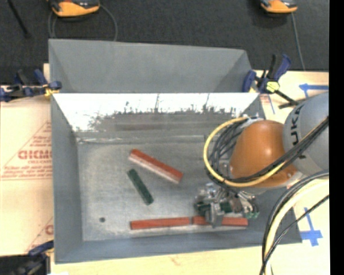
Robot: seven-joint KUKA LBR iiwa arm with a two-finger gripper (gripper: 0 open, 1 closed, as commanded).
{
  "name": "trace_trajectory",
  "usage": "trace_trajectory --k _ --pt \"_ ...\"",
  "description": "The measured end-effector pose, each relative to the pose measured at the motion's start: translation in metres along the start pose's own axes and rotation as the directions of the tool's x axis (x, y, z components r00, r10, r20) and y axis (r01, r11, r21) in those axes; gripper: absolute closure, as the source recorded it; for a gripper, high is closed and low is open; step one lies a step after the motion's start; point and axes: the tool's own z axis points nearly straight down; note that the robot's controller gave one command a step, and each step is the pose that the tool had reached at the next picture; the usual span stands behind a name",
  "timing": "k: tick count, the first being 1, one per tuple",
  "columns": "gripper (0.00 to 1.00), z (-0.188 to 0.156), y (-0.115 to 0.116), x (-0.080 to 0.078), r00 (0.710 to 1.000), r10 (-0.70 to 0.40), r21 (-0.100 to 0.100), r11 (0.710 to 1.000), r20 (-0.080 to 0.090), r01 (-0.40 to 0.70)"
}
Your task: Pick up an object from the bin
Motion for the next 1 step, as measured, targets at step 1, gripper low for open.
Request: trace_trajectory --k 1 --pt "1.0 -0.214 -0.0014 0.0114 1.0 -0.012 0.005 1.0 0.003 0.012"
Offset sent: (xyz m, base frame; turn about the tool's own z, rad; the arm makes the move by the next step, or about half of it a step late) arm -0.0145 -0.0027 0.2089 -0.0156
